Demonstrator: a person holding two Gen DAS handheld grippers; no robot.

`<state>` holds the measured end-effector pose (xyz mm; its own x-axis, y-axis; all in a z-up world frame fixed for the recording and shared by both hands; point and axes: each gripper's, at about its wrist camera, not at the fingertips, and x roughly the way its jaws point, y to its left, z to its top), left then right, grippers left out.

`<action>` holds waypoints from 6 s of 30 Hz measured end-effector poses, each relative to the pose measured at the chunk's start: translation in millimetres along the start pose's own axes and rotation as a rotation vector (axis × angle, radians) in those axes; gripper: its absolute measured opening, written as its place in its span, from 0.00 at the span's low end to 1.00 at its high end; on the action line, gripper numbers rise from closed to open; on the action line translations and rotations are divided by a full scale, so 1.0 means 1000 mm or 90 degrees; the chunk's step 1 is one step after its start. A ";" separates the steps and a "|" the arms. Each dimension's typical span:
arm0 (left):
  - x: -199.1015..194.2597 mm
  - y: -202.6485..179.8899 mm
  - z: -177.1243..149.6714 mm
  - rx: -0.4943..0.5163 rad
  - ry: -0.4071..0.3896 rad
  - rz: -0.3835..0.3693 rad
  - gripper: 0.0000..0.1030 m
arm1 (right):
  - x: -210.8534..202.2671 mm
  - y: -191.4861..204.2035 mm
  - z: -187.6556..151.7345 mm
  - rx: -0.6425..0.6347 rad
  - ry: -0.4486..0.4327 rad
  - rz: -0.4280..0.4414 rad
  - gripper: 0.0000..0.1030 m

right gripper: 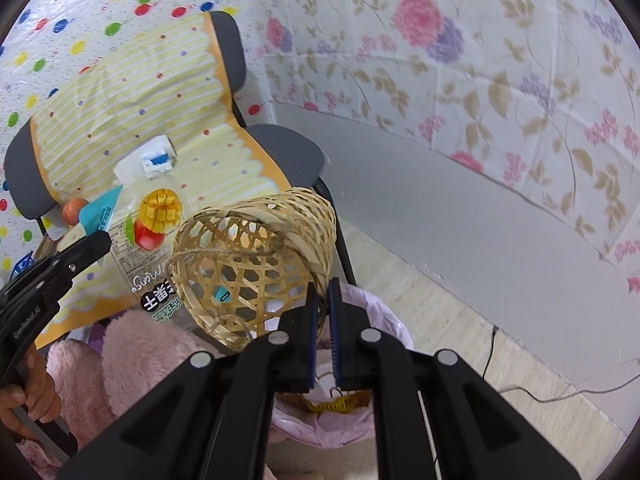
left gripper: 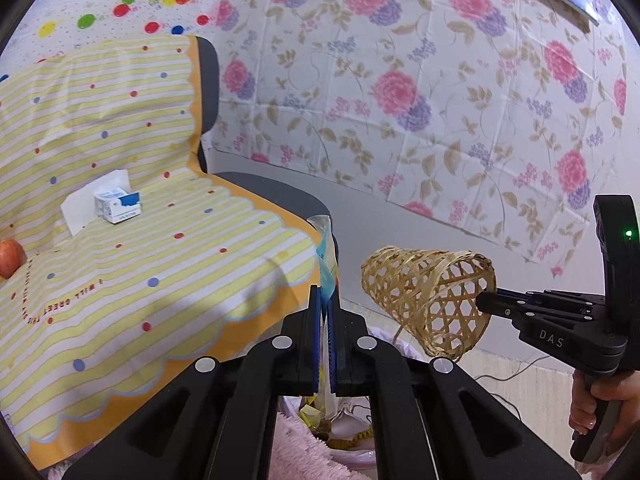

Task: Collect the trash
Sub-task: 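Carry the basket and snack packet toward the pink bin, then open both tools over the pink bin to drop basket and packet, then move both open tools back over the chair, then grasp the white milk carton with the right tool and lift it, then grasp the red envelope with the left tool while the right tool holds the carton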

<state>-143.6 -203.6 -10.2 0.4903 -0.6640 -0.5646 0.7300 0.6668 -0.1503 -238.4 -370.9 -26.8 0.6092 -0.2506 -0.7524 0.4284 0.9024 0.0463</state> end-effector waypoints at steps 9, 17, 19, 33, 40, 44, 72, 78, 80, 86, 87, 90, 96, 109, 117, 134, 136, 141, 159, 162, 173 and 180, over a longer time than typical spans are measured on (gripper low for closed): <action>0.035 -0.013 0.005 0.021 0.034 -0.017 0.15 | 0.037 -0.016 -0.007 0.037 0.024 0.020 0.10; 0.036 -0.003 0.002 0.008 0.046 -0.012 0.51 | 0.047 -0.015 -0.005 0.036 0.033 0.028 0.24; 0.030 0.002 0.000 0.006 0.045 0.012 0.53 | 0.043 -0.015 -0.002 0.035 0.029 0.025 0.24; -0.032 0.054 0.002 -0.046 0.018 0.135 0.61 | 0.002 0.030 0.030 -0.023 -0.039 0.076 0.28; -0.055 0.085 0.004 -0.081 0.002 0.186 0.63 | -0.001 0.073 0.050 -0.078 -0.058 0.120 0.38; -0.068 0.106 0.001 -0.104 -0.001 0.231 0.63 | 0.007 0.102 0.058 -0.113 -0.054 0.145 0.40; -0.093 0.255 0.004 -0.258 0.014 0.401 0.77 | 0.084 0.235 0.113 -0.220 -0.046 0.253 0.68; -0.075 0.285 0.009 -0.269 0.026 0.410 0.77 | 0.120 0.257 0.130 -0.221 -0.033 0.259 0.68; -0.068 0.293 0.012 -0.269 0.029 0.416 0.77 | 0.132 0.262 0.134 -0.222 -0.029 0.260 0.68; -0.038 0.320 0.019 -0.258 0.051 0.438 0.83 | 0.170 0.282 0.149 -0.239 -0.017 0.253 0.68; -0.034 0.323 0.020 -0.254 0.054 0.442 0.83 | 0.177 0.285 0.152 -0.243 -0.014 0.251 0.68; -0.024 0.331 0.024 -0.250 0.063 0.449 0.83 | 0.195 0.293 0.160 -0.251 -0.012 0.247 0.68; -0.012 0.344 0.032 -0.249 0.067 0.454 0.83 | 0.240 0.311 0.180 -0.267 0.007 0.260 0.74; 0.004 0.364 0.033 -0.267 0.079 0.453 0.83 | 0.298 0.331 0.199 -0.265 0.029 0.238 0.75; 0.006 0.358 0.031 -0.258 0.083 0.448 0.83 | 0.309 0.333 0.206 -0.254 0.050 0.245 0.65; 0.059 0.343 0.049 -0.189 0.083 0.392 0.83 | 0.205 0.264 0.169 -0.232 -0.005 0.192 0.64; 0.068 0.344 0.050 -0.177 0.089 0.381 0.83 | 0.200 0.255 0.169 -0.217 -0.010 0.194 0.64; 0.102 0.350 0.057 -0.134 0.129 0.365 0.81 | 0.200 0.247 0.172 -0.199 -0.011 0.200 0.64; 0.202 0.354 0.099 0.018 0.236 0.321 0.69 | 0.208 0.229 0.191 -0.161 -0.030 0.201 0.64; 0.210 0.357 0.104 0.036 0.235 0.331 0.67 | 0.210 0.227 0.191 -0.157 -0.032 0.201 0.64; 0.196 0.376 0.120 -0.015 0.195 0.342 0.11 | 0.205 0.211 0.192 -0.145 -0.042 0.191 0.64; 0.122 0.336 0.131 -0.049 0.096 0.273 0.01 | 0.198 0.208 0.189 -0.143 -0.043 0.193 0.64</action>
<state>224.2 -104.9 -23.0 0.6613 -0.2694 -0.7001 0.4356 0.8977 0.0660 97.9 -299.1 -42.3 0.7320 0.0233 -0.6810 0.0701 0.9915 0.1092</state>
